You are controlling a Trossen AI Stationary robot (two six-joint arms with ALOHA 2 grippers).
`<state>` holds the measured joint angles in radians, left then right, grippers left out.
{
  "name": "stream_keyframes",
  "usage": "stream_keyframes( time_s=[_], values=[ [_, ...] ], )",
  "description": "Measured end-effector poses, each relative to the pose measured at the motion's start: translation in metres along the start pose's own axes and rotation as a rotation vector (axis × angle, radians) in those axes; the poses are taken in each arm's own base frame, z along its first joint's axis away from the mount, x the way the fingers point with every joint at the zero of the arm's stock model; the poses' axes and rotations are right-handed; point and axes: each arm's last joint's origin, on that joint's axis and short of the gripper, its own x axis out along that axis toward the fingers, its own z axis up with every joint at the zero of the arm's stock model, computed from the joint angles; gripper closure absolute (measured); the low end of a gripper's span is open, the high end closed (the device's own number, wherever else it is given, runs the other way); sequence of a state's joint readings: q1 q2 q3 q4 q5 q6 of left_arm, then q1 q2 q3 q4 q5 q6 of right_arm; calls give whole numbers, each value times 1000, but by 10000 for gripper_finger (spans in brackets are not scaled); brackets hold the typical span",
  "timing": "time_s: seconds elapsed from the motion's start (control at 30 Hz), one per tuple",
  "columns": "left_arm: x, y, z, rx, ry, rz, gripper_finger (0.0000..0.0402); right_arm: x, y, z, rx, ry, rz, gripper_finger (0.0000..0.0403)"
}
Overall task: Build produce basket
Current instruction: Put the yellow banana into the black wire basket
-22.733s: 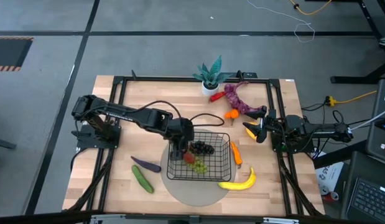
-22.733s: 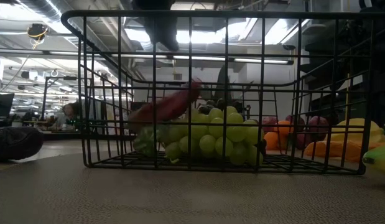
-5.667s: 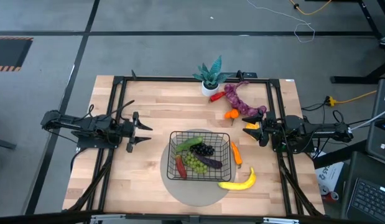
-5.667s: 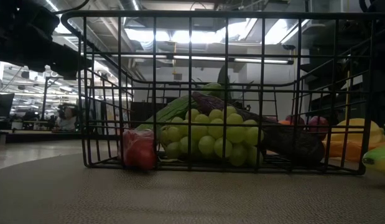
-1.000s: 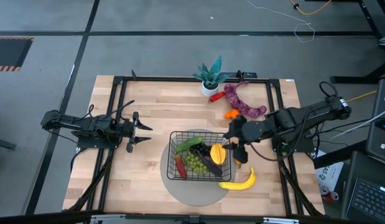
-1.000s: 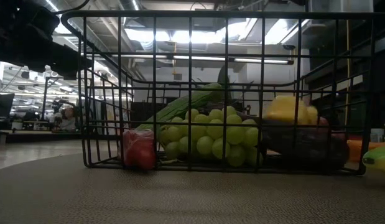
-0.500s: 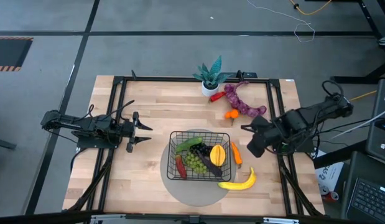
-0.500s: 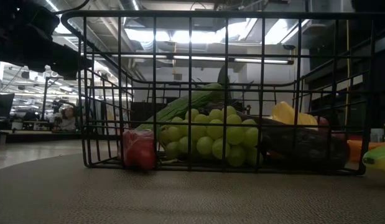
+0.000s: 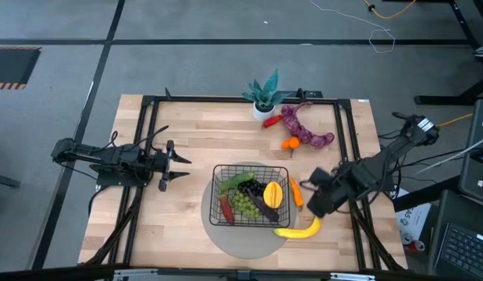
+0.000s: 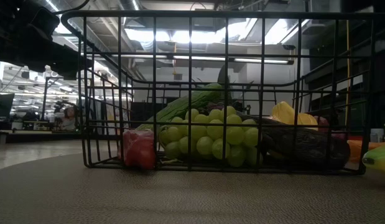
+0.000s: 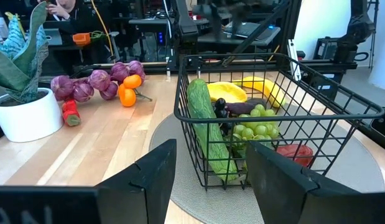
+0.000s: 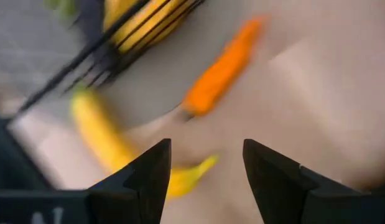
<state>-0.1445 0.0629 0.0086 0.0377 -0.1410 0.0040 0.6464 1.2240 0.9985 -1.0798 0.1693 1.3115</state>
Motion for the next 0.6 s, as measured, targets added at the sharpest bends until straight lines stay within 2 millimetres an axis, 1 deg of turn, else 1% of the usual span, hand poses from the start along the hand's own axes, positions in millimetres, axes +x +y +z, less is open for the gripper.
stream_keyframes(
  time_s=[0.1, 0.17, 0.3, 0.4, 0.6],
  values=[
    [0, 0, 0, 0, 0, -1, 214, 16, 12, -15, -83, 57, 169, 202],
    [0, 0, 0, 0, 0, 0, 214, 25, 18, -26, -153, 51, 267, 202],
    [0, 0, 0, 0, 0, 0, 214, 44, 25, -45, -218, 6, 379, 202],
    [0, 0, 0, 0, 0, 0, 214, 57, 27, -55, -254, -35, 345, 202],
    [0, 0, 0, 0, 0, 0, 214, 82, 33, -63, -379, -57, 259, 202]
  ],
)
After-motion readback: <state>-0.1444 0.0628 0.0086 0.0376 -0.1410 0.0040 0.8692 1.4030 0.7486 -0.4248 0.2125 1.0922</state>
